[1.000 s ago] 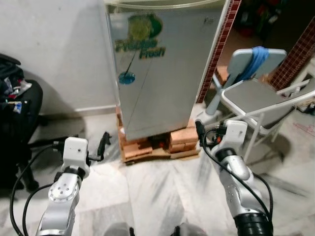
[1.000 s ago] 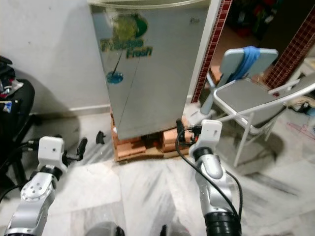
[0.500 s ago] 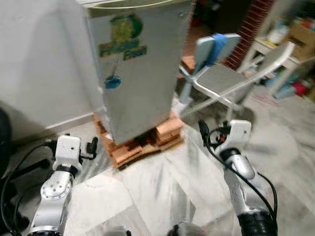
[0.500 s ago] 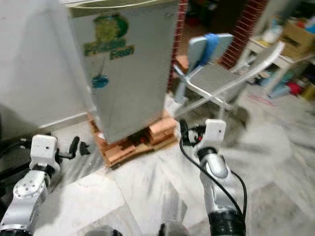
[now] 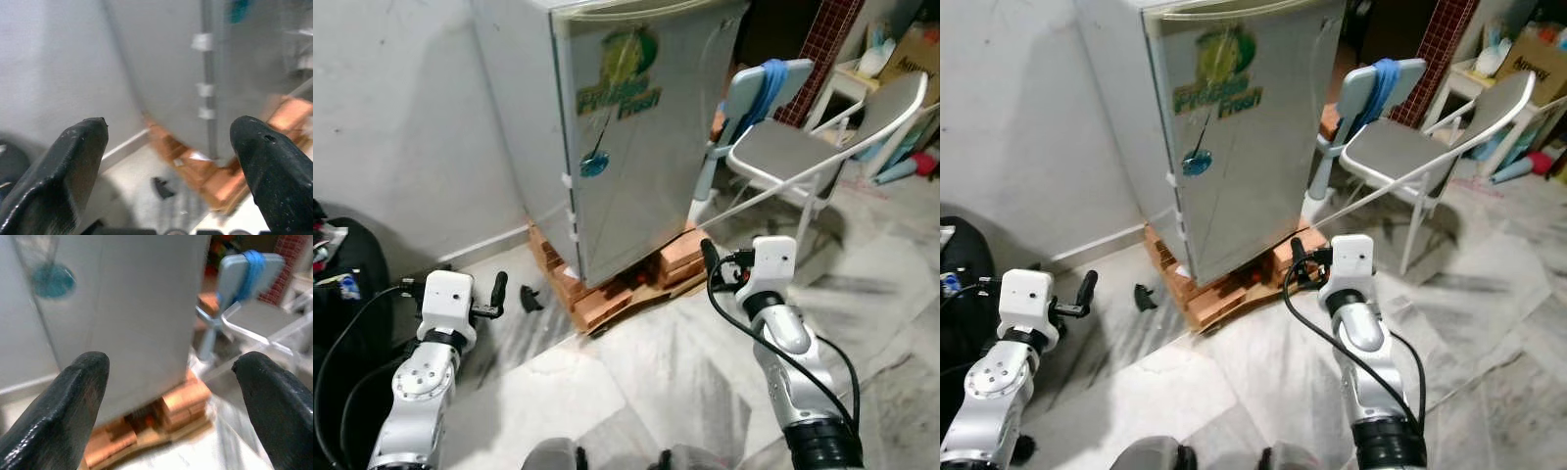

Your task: Restocking fridge

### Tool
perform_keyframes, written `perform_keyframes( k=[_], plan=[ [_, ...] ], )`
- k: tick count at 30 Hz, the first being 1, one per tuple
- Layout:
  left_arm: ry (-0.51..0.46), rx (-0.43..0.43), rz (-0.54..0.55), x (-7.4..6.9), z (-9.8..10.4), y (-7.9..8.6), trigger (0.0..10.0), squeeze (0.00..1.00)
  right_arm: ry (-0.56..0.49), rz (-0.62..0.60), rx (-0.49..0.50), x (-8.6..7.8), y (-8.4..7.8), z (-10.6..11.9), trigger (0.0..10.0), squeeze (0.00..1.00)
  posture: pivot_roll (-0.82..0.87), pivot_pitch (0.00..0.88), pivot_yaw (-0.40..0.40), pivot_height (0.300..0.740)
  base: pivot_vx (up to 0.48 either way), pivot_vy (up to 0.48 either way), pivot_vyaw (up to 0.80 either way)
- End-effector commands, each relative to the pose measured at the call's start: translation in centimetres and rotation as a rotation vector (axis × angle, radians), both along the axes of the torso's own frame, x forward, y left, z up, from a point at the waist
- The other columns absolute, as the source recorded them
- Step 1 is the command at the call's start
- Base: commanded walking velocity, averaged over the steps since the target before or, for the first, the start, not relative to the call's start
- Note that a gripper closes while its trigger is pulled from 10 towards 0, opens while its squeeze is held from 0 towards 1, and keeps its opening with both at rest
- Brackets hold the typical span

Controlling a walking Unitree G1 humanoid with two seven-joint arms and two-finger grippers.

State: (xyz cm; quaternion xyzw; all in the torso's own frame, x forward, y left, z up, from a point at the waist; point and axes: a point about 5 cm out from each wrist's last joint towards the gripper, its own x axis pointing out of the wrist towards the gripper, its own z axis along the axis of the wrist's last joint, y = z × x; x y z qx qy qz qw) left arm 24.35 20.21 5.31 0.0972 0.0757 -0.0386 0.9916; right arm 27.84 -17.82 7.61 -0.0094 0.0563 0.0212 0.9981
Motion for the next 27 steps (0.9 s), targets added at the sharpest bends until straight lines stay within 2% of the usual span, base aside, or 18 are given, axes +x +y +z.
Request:
perform_keyframes(
  k=[1, 5, 12, 16, 19, 23, 27],
  plan=[
    [-0.003, 0.019, 0.002, -0.02, 0.19, 0.47, 10.0, 0.00, -0.027, 0.008, -0.020, 0.33, 0.29, 0.43, 10.0, 0.00, 0.09, 0.022, -0.025, 0.740, 0.000, 0.476, 0.00],
    [-0.015, 0.021, -0.010, -0.09, 0.19, 0.26, 10.0, 0.00, -0.027, 0.032, 0.010, 0.35, 0.57, 0.69, 10.0, 0.00, 0.09, 0.020, -0.030, 0.740, 0.000, 0.474, 0.00],
    [-0.017, 0.026, -0.023, -0.35, 0.08, -0.06, 10.0, 0.00, -0.024, 0.008, 0.015, 0.56, 0.34, 0.65, 10.0, 0.00, 0.09, 0.020, -0.033, 0.740, 0.000, 0.000, 0.00],
    [-0.013, -0.009, -0.058, -0.44, 0.08, -0.38, 10.0, 0.00, -0.019, 0.003, 0.012, 0.57, 0.20, 0.60, 10.0, 0.00, 0.09, 0.024, -0.032, 0.740, 0.000, 0.000, 0.00],
    [-0.019, -0.003, -0.059, -0.44, 0.16, -0.44, 10.0, 0.00, -0.018, 0.002, 0.011, 0.56, 0.17, 0.58, 10.0, 0.00, 0.09, 0.026, -0.030, 0.740, 0.000, 0.000, -0.69],
    [-0.017, -0.006, -0.064, -0.45, 0.13, -0.48, 10.0, 0.00, -0.017, 0.000, 0.007, 0.51, 0.18, 0.54, 10.0, 0.00, 0.09, 0.028, -0.029, 0.740, 0.332, 0.000, -0.80],
    [-0.008, -0.018, -0.067, -0.44, 0.08, -0.46, 10.0, 0.00, -0.020, -0.001, 0.004, 0.48, 0.25, 0.54, 10.0, 0.00, 0.09, 0.030, -0.026, 0.740, 0.361, 0.313, -0.75]
  ],
)
